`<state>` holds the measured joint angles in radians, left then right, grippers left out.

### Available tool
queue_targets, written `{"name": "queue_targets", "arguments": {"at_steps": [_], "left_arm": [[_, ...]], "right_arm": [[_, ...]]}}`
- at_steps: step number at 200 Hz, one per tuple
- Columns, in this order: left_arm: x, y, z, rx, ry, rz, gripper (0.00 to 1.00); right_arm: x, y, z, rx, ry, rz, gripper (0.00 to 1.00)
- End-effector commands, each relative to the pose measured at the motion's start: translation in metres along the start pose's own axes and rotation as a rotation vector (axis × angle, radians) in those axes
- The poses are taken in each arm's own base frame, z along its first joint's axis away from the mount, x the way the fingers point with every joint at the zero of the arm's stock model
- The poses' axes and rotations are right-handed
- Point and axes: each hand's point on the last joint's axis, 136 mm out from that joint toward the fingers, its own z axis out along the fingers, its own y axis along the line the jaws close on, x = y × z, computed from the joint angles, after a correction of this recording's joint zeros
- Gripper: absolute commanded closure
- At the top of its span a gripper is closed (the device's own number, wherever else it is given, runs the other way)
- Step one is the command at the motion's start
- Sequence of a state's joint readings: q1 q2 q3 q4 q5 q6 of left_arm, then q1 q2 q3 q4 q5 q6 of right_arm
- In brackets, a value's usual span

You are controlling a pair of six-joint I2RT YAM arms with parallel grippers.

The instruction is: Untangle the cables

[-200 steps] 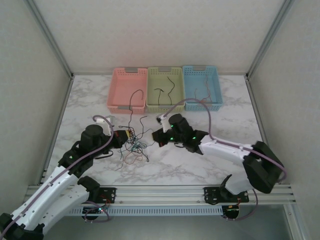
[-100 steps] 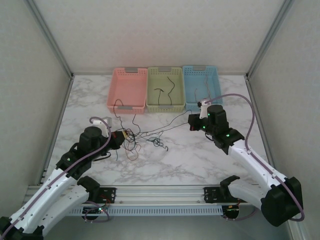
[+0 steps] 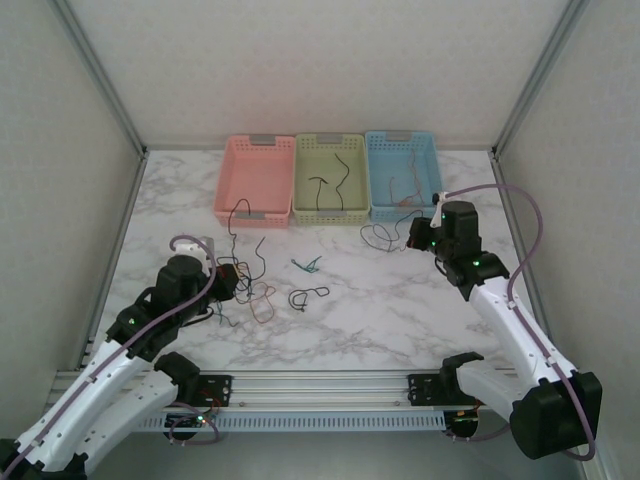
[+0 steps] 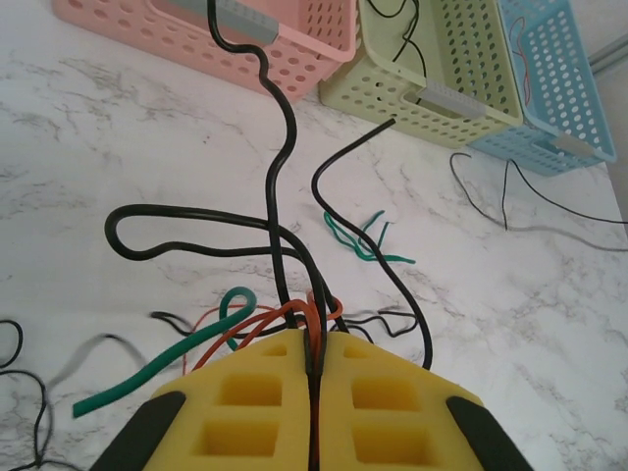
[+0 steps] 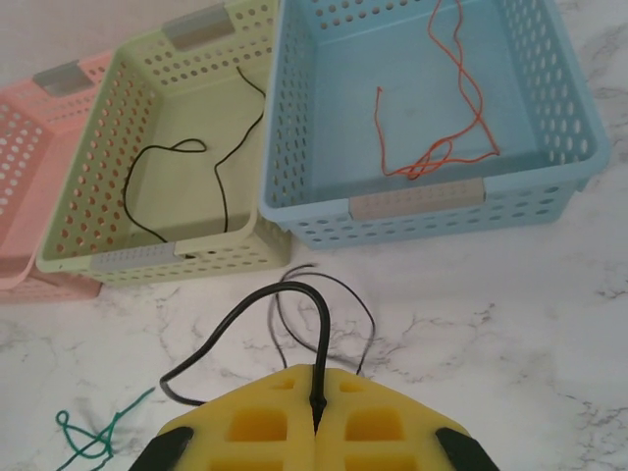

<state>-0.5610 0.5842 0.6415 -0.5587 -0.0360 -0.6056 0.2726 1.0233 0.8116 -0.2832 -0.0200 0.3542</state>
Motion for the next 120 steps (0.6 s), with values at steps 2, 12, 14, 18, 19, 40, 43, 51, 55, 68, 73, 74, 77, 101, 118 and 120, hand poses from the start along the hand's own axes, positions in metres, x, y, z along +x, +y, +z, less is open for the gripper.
{"name": "queue_targets", "arguments": {"at_steps": [2,12,14,18,19,40,43,51,55,68,73,74,77,101,118,120], "left_arm": [[-0.006,-0.001,-0.002,0.0,-0.02,-0.002,1.0],[-0.005,-0.001,-0.001,0.003,-0.015,-0.003,1.0],[-0.005,-0.002,-0.001,0.004,-0.015,-0.002,1.0],[-0.005,-0.002,0.0,0.003,-0.012,-0.001,1.0],[-0.005,-0.002,0.0,0.003,-0.012,-0.001,1.0],[-0.003,-0.002,0.002,0.005,-0.004,-0.001,1.0],[-0.003,-0.002,0.002,0.006,-0.004,-0.001,1.0],[-0.003,-0.002,0.003,0.007,-0.003,-0.001,1.0],[-0.003,-0.002,0.003,0.006,-0.002,-0.002,1.0],[-0.002,-0.002,0.004,0.008,-0.001,-0.003,1.0],[-0.002,-0.003,0.004,0.009,0.0,-0.003,1.0],[-0.002,-0.003,0.004,0.009,-0.001,-0.005,1.0],[-0.002,-0.002,0.004,0.008,0.0,-0.005,1.0],[0.0,-0.003,0.006,0.014,0.009,-0.008,1.0],[0.001,-0.003,0.008,0.011,0.013,-0.006,1.0],[0.001,-0.003,0.008,0.013,0.014,-0.006,1.0]], "right_arm": [[-0.019,0.021,-0.012,-0.094,-0.042,0.003,1.0],[-0.025,0.027,-0.017,-0.117,-0.053,0.0,1.0],[-0.026,0.028,-0.018,-0.122,-0.055,0.0,1.0],[-0.03,0.031,-0.02,-0.132,-0.061,-0.002,1.0],[-0.03,0.031,-0.021,-0.135,-0.062,-0.003,1.0],[-0.051,0.049,-0.038,-0.205,-0.112,-0.008,1.0],[-0.055,0.052,-0.041,-0.217,-0.123,-0.008,1.0],[-0.065,0.06,-0.05,-0.252,-0.149,-0.008,1.0],[-0.069,0.064,-0.053,-0.266,-0.159,-0.009,1.0],[-0.087,0.078,-0.068,-0.327,-0.204,-0.014,1.0],[-0.093,0.082,-0.073,-0.342,-0.222,-0.015,1.0],[-0.095,0.083,-0.073,-0.344,-0.225,-0.014,1.0],[-0.098,0.085,-0.076,-0.352,-0.235,-0.014,1.0],[-0.129,0.102,-0.093,-0.409,-0.305,-0.012,1.0],[-0.15,0.114,-0.101,-0.447,-0.339,-0.011,1.0],[-0.152,0.115,-0.102,-0.45,-0.341,-0.011,1.0]]}}
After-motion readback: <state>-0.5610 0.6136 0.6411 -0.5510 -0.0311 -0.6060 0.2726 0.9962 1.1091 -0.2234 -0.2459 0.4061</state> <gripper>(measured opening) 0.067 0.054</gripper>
